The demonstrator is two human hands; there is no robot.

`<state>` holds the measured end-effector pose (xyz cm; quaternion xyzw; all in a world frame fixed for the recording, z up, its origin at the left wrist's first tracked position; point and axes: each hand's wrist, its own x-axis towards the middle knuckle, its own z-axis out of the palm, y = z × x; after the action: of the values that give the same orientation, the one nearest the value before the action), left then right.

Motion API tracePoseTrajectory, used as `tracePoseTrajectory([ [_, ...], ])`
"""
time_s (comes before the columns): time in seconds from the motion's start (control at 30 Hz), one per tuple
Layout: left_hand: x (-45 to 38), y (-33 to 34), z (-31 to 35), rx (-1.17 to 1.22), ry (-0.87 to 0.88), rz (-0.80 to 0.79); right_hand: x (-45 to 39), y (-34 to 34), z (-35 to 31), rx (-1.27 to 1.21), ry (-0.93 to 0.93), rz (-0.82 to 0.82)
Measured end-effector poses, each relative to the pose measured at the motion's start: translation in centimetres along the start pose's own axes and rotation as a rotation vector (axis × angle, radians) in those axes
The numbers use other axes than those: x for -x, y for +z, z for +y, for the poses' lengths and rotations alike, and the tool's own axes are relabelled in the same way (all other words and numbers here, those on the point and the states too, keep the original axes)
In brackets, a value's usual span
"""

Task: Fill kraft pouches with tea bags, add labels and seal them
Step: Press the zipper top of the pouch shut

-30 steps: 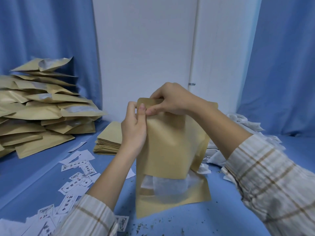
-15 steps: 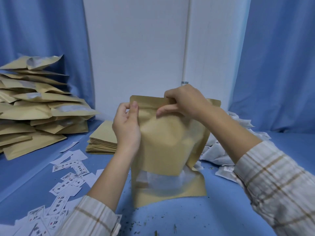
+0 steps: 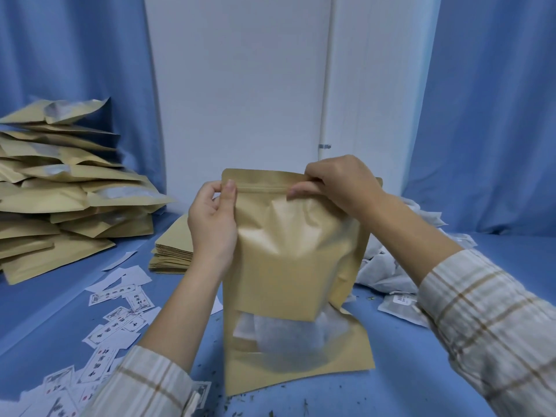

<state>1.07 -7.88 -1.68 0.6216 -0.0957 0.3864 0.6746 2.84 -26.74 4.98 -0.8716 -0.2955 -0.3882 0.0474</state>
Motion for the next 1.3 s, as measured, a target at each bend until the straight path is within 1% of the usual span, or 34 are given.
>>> tracePoseTrajectory([
  [0.03,0.0,-0.2,0.0,0.006,-0.005,0.008,0.0,0.1,0.1,0.029,-0.027,0.019],
  [0.1,0.0,-0.5,0.0,0.021,-0.016,0.014,0.0,0.2,0.0,0.174,-0.02,0.029],
  [0.17,0.2,-0.8,0.4,0.074,-0.058,-0.049,0.3,0.5,-0.5,0.248,0.032,0.062],
  [0.27,0.2,-0.3,1.3,0.183,-0.198,-0.231,-0.2,1.5,-3.0,0.125,0.154,0.137],
  [0.3,0.3,0.0,1.6,0.19,-0.229,-0.262,-0.7,1.9,-4.2,0.088,0.198,0.167],
  [0.33,0.3,0.3,1.7,0.194,-0.241,-0.268,-1.2,2.3,-5.1,0.113,0.237,0.225],
  [0.37,0.3,0.5,1.9,0.211,-0.252,-0.256,-1.7,2.6,-5.7,0.21,0.263,0.346],
  [0.43,0.6,0.9,1.9,0.22,-0.252,-0.189,-2.4,3.0,-6.7,0.331,0.295,0.513],
  [0.5,0.9,1.1,1.7,0.172,-0.228,-0.101,-2.9,3.6,-6.7,0.325,0.252,0.577],
  [0.57,1.0,1.0,1.4,0.15,-0.2,-0.04,-2.8,3.4,-6.4,0.265,0.187,0.567],
  [0.63,0.5,0.6,1.3,0.172,-0.195,0.003,-2.6,3.1,-5.4,0.291,0.186,0.541],
  [0.73,0.0,0.3,1.4,0.2,-0.218,-0.043,-2.3,2.4,-4.3,0.393,0.249,0.514],
  [0.77,0.0,0.3,1.4,0.218,-0.228,-0.049,-2.2,2.3,-3.9,0.392,0.232,0.52],
  [0.83,-0.2,0.1,1.2,0.256,-0.232,-0.022,-1.9,2.2,-3.3,0.313,0.197,0.517],
  [0.87,-0.3,-0.1,1.1,0.268,-0.229,-0.012,-1.8,2.2,-2.9,0.268,0.213,0.498],
  [0.93,-0.6,-0.5,1.1,0.28,-0.229,-0.031,-1.7,2.2,-1.8,0.314,0.243,0.435],
  [1.0,-0.8,-0.7,1.0,0.298,-0.249,-0.038,-1.2,2.2,-0.6,0.302,0.311,0.317],
  [1.03,-0.9,-1.0,0.8,0.31,-0.265,-0.022,-1.0,2.1,-0.2,0.33,0.312,0.306],
  [1.1,-1.3,-1.6,0.5,0.333,-0.289,0.006,-0.4,1.7,0.7,0.409,0.304,0.474],
  [1.13,-1.5,-1.8,0.3,0.335,-0.294,0.002,-0.2,1.7,1.2,0.427,0.311,0.508],
  [1.17,-1.6,-1.9,0.2,0.335,-0.296,-0.008,-0.2,1.7,1.8,0.412,0.324,0.461],
  [1.2,-1.7,-1.8,-0.1,0.33,-0.297,-0.016,-0.1,2.0,2.2,0.359,0.376,0.338],
  [1.23,-1.6,-1.7,-0.1,0.323,-0.295,-0.028,0.1,2.1,2.5,0.278,0.434,0.266],
  [1.27,-1.6,-1.5,-0.3,0.317,-0.29,-0.041,0.2,2.2,2.5,0.19,0.479,0.264],
  [1.3,-1.6,-1.4,-0.5,0.315,-0.291,-0.053,0.3,2.2,2.7,0.046,0.537,0.285],
])
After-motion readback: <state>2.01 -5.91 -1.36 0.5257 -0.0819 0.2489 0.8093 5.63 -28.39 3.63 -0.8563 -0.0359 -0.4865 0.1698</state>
